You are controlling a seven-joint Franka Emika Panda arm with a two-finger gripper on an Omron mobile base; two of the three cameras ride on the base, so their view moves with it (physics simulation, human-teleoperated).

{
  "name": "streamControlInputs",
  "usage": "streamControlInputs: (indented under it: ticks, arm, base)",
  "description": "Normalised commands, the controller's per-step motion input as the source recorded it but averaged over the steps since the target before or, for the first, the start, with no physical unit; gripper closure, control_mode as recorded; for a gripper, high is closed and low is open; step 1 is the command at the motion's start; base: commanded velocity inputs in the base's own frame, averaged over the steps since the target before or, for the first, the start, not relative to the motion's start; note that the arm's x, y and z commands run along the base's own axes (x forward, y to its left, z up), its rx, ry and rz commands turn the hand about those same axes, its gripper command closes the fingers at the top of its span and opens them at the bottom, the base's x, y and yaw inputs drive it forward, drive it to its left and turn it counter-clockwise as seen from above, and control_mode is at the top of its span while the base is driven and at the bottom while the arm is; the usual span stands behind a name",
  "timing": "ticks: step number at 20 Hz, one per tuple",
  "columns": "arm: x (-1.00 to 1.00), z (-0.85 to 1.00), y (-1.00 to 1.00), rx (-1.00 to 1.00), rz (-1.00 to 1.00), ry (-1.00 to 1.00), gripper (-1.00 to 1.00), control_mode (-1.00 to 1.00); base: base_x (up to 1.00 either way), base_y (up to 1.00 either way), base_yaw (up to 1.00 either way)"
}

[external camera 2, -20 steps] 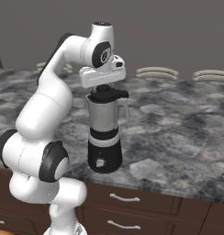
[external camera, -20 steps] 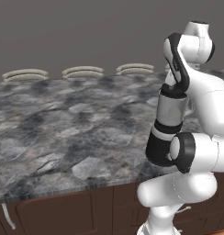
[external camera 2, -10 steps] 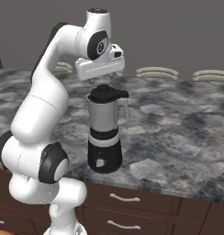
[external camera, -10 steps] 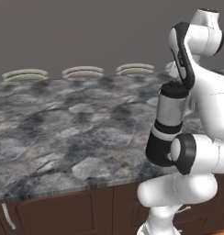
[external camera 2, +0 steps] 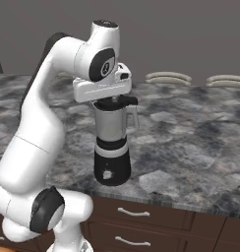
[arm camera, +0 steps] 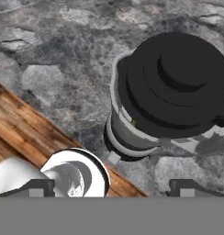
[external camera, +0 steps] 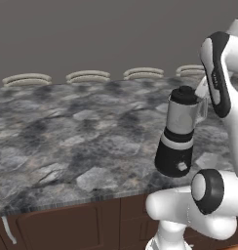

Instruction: Open the blender lid, put the mango in the blender, close the lid, and start the blender.

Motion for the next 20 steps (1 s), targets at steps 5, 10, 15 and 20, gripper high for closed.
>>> streamControlInputs:
  ticks: [5, 10, 15, 20]
  arm:
    - [-0.90, -0.80, -0.21, 0.30, 0.19, 0.00, -1.00, -1.00]
    - [-0.49, -0.84, -0.10, 0.36, 0.29, 0.00, -1.00, -1.00]
    - [0.05, -0.89, 0.00, 0.31, 0.17, -0.01, -1.00, -1.00]
    - [0.04, -0.94, 0.00, 0.26, 0.10, -0.09, -1.00, -1.00]
  base:
    - [0.00, 0.00, 0.00]
    - [0.00, 0.00, 0.00]
    - [0.00, 0.00, 0.00]
    - [0.00, 0.00, 0.00]
